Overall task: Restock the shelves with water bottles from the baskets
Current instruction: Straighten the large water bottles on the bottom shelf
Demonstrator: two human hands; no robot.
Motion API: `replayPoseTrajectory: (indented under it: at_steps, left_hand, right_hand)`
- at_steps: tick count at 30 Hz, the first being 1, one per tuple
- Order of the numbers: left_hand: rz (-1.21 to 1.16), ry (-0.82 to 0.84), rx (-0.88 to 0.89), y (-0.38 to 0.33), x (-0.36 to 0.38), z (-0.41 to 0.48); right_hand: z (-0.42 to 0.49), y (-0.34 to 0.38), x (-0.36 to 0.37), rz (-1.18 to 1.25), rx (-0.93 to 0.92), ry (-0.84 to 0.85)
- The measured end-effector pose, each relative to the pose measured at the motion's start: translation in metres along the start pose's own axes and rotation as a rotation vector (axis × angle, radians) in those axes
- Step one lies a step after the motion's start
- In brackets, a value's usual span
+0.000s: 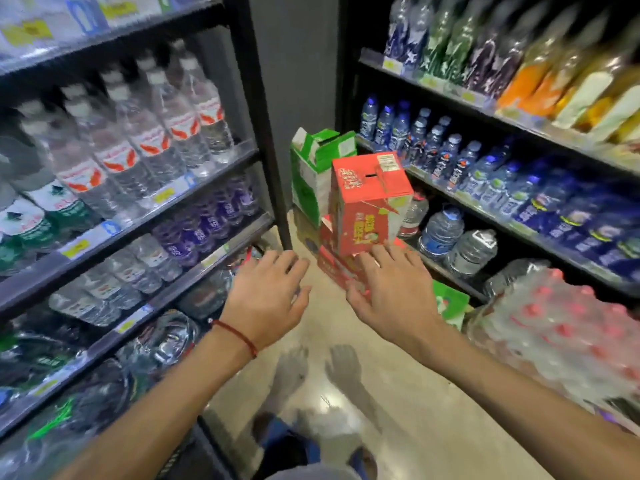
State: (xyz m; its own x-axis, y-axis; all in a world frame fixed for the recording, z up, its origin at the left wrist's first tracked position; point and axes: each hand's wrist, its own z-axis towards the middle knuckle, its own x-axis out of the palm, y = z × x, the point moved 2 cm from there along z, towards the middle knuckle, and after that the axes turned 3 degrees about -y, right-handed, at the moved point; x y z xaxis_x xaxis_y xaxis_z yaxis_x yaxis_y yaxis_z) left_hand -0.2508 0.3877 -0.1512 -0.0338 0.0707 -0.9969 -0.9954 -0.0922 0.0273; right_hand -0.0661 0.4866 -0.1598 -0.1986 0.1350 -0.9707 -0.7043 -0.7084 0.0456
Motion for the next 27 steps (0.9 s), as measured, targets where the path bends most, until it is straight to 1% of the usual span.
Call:
replayPoseTrajectory:
  at_steps: [3, 6, 8, 10, 14, 18, 22, 27]
  left_hand:
    - [-0.016, 0.031, 0.136, -0.053, 0.009, 0.031]
    - [-0.059, 0.024, 0.309, -0.107, 0.013, 0.06]
    - [-0.064, 0.005, 0.428, -0.14, 0.015, 0.078]
    - [-0.07, 0.032, 0.537, -0.17, 0.018, 0.097]
    - [-0.097, 0.061, 0.769, -0.224, 0.024, 0.126]
    - [-0.12, 0.067, 0.985, -0.275, 0.026, 0.14]
    - [-0.171, 0.082, 1.19, -0.331, 0.033, 0.133]
    - [-0.199, 0.088, 1.379, -0.4, 0.041, 0.111]
  right_hand:
    - [-0.04, -0.048, -0.01, -0.006, 0.143, -0.006]
    - [-0.078, -0.09, -0.02, -0.041, 0.302, -0.006]
    - [-0.103, -0.11, -0.025, -0.069, 0.425, -0.006]
    - [-0.129, -0.125, -0.027, -0.089, 0.535, -0.014]
    - [-0.176, -0.139, -0.032, -0.159, 0.742, -0.02]
    - [-0.221, -0.137, -0.039, -0.219, 0.974, -0.007]
    - [-0.27, -0.132, -0.042, -0.274, 1.147, -0.042]
    - [-0.326, -0.144, -0.044, -0.31, 1.347, -0.07]
